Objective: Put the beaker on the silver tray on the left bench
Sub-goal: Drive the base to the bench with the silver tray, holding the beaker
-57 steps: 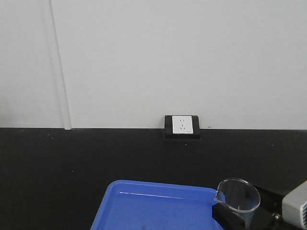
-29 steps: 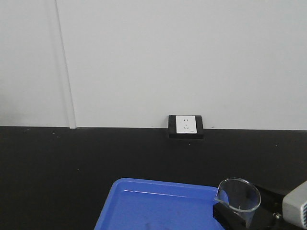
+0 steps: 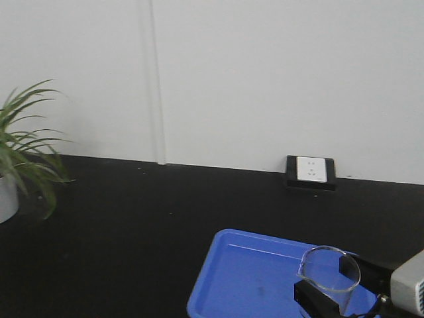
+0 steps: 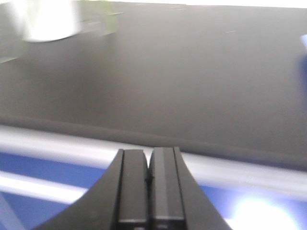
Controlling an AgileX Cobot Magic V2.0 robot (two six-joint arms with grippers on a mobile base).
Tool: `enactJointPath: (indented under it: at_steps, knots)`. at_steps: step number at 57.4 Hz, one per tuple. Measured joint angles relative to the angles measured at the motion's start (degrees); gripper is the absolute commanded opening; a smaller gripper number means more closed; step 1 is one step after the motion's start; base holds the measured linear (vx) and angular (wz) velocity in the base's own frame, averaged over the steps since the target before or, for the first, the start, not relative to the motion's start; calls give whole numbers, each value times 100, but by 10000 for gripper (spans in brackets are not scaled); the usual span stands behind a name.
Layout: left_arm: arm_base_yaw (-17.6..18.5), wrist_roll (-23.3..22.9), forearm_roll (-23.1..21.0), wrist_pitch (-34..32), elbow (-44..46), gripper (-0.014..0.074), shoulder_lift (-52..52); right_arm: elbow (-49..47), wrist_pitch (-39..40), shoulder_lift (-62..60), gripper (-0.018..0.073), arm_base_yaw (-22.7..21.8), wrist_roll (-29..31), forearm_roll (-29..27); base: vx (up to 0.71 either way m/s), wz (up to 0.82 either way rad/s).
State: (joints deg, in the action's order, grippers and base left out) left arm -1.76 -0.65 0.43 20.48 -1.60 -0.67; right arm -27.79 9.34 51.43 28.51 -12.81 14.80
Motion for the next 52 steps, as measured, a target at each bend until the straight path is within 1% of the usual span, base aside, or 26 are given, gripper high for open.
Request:
enactJointPath:
  at_steps: [17, 52]
  knots:
    - [0, 0, 0, 0, 0, 1, 0, 0, 0, 0, -8, 0, 0, 0, -20, 68]
    - [0, 0, 0, 0, 0, 1, 0, 0, 0, 0, -8, 0, 0, 0, -24, 82]
